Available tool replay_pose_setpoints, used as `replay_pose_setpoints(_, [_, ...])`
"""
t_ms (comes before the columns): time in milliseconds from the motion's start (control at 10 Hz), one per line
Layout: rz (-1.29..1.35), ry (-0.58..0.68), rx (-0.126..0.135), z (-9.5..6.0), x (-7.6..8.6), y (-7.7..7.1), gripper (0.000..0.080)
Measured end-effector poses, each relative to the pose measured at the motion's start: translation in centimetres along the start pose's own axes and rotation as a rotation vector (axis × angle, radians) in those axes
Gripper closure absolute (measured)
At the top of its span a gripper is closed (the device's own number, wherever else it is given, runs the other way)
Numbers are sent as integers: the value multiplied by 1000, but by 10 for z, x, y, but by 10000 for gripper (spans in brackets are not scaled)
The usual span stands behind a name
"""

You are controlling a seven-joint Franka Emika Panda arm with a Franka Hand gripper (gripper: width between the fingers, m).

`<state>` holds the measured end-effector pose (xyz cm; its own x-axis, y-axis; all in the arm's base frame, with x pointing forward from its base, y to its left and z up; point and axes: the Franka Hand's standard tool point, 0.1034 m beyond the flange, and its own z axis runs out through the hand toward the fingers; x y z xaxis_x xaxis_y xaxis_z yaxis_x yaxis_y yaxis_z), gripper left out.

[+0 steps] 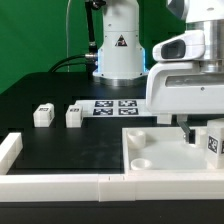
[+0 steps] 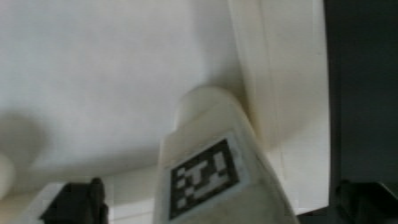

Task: Assemble one leg

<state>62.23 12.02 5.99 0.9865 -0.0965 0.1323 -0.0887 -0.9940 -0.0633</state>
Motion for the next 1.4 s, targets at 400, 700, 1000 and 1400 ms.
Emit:
replay_pose_setpoints(400, [-426, -2, -30, 0, 2, 5, 150])
replay_pose_setpoints(700, [-405, -2, -32, 0, 2, 6, 241])
replay_pose_setpoints(1000, [-382, -3, -32, 0, 1, 6, 517])
replay_pose_setpoints(1400, [37, 5, -28, 0, 0, 1, 517])
